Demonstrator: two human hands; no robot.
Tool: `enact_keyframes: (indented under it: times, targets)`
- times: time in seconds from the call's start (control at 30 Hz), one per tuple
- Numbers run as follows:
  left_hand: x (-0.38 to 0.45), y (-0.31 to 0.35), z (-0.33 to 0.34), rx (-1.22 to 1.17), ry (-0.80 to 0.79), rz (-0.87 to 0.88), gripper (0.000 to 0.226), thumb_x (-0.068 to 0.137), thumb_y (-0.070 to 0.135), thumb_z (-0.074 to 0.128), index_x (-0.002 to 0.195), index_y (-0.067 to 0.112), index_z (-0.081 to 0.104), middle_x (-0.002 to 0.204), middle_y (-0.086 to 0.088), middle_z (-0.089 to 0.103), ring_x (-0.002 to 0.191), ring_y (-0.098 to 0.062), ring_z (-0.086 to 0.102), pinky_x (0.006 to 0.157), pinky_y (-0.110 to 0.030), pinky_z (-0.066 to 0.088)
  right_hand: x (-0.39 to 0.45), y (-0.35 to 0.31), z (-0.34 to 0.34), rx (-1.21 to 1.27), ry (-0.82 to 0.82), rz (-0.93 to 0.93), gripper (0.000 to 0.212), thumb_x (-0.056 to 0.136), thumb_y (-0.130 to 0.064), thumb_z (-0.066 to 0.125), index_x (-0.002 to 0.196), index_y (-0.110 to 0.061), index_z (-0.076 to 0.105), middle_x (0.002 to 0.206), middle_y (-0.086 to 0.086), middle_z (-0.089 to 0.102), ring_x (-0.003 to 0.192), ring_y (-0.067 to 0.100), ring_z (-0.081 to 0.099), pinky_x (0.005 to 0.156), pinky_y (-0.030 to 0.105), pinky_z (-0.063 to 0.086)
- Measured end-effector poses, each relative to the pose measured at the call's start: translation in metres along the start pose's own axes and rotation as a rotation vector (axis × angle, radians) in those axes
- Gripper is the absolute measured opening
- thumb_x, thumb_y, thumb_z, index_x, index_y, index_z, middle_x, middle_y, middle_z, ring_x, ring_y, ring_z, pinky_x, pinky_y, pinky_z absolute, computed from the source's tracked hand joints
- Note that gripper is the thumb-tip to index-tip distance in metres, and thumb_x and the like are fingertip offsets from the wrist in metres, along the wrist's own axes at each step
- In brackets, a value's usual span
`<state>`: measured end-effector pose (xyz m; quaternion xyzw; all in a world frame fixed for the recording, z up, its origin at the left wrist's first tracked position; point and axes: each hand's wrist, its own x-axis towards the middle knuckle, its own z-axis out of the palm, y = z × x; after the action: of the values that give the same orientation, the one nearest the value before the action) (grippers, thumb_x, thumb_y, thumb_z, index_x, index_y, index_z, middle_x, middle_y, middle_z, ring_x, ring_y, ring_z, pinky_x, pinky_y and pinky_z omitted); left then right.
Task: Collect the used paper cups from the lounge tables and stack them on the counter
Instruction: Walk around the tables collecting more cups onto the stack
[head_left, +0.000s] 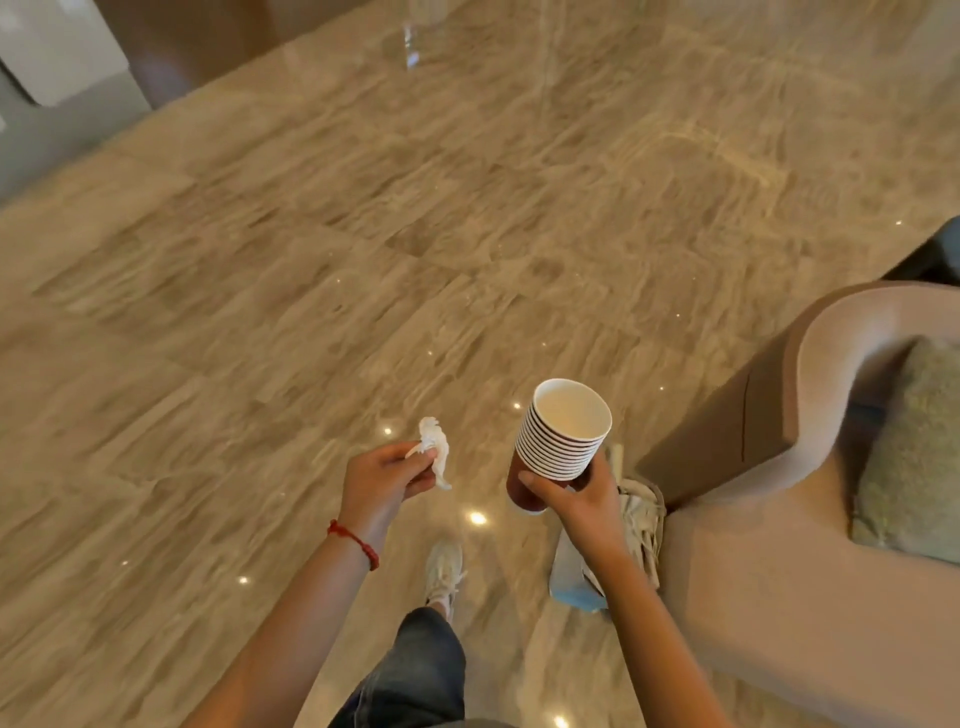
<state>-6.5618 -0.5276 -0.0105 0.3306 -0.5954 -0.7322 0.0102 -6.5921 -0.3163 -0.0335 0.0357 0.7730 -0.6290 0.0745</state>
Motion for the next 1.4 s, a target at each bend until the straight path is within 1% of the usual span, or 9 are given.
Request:
enact_keyframes:
  times: [0.2,0.27,0.37,0.6,0.83,1.03,1.1,1.3,1.4]
  targets:
    - [0.13,0.087,0.057,0.073,-0.091,0.01,0.009,0.078,0.003,0.068,0.073,0.009,0.072,0.063,-0.003,0.072,0.059,-0.012,0.068,0.055,-0.02,0.055,0.137,-0.039,0.013,0.031,0.061,0.018,0.058,0.069,-0.017,0.082,0.119,-0.02,0.052,0.102,-0.011,0.066,0.092,-0.003,0.062,0.069,0.013,0.051]
    - [0.168,0.113,0.08,0.08,-0.11,0.023,0.013,0.078,0.003,0.068,0.07,0.011,0.072,0.063,-0.002,0.072,0.059,-0.012,0.069,0.057,-0.021,0.056,0.179,-0.051,0.013,0.045,0.072,0.024,0.055,0.068,-0.018,0.082,0.115,-0.024,0.053,0.101,-0.011,0.067,0.093,-0.001,0.063,0.07,0.017,0.052]
    - [0.219,0.137,0.115,0.094,-0.142,0.014,0.011,0.077,0.002,0.069,0.071,0.011,0.073,0.064,-0.002,0.072,0.062,-0.012,0.069,0.057,-0.022,0.057,0.234,-0.06,0.011,0.058,0.113,0.033,0.052,0.067,-0.017,0.082,0.109,-0.031,0.054,0.095,-0.016,0.068,0.091,-0.002,0.063,0.068,0.013,0.051]
    - [0.348,0.18,0.212,0.115,-0.21,0.02,0.019,0.076,0.002,0.07,0.064,0.017,0.073,0.064,-0.002,0.073,0.061,-0.012,0.07,0.054,-0.019,0.054,0.391,-0.074,-0.014,0.076,0.159,0.03,0.059,0.066,-0.019,0.083,0.117,-0.016,0.055,0.105,-0.005,0.068,0.097,0.006,0.064,0.078,0.023,0.054]
    - [0.469,0.25,0.327,0.153,-0.242,0.05,0.01,0.077,0.006,0.07,0.074,0.014,0.074,0.064,-0.001,0.073,0.062,-0.011,0.069,0.059,-0.02,0.056,0.56,-0.108,-0.06,0.078,0.19,-0.012,0.056,0.065,-0.021,0.084,0.111,-0.033,0.054,0.101,-0.015,0.068,0.096,0.001,0.063,0.076,0.018,0.053]
    - [0.56,0.297,0.405,0.165,-0.272,0.049,0.006,0.079,0.007,0.068,0.081,0.009,0.073,0.074,-0.006,0.073,0.068,-0.015,0.07,0.063,-0.022,0.057,0.681,-0.125,-0.091,0.082,0.236,0.011,0.061,0.064,-0.02,0.085,0.117,-0.022,0.054,0.101,-0.012,0.068,0.094,-0.003,0.063,0.072,0.01,0.05]
    - [0.592,0.31,0.43,0.168,-0.283,0.043,0.006,0.079,0.007,0.068,0.08,0.011,0.072,0.076,-0.007,0.072,0.069,-0.017,0.07,0.067,-0.024,0.058,0.721,-0.126,-0.098,0.086,0.236,0.02,0.064,0.063,-0.021,0.084,0.12,-0.02,0.053,0.105,-0.009,0.067,0.096,0.0,0.063,0.074,0.013,0.051]
    - [0.709,0.355,0.52,0.155,-0.329,0.049,0.013,0.078,0.003,0.068,0.072,0.014,0.072,0.065,-0.001,0.073,0.062,-0.013,0.069,0.06,-0.022,0.057,0.86,-0.134,-0.118,0.09,0.28,0.032,0.07,0.062,-0.027,0.085,0.123,-0.021,0.051,0.111,-0.006,0.066,0.103,0.005,0.062,0.085,0.028,0.052]
    - [0.77,0.389,0.571,0.17,-0.356,0.054,0.016,0.078,0.002,0.068,0.07,0.016,0.072,0.064,0.0,0.073,0.062,-0.012,0.069,0.058,-0.02,0.056,0.939,-0.15,-0.13,0.081,0.317,0.037,0.068,0.058,-0.037,0.085,0.117,-0.03,0.052,0.107,-0.011,0.066,0.098,0.0,0.062,0.079,0.021,0.051]
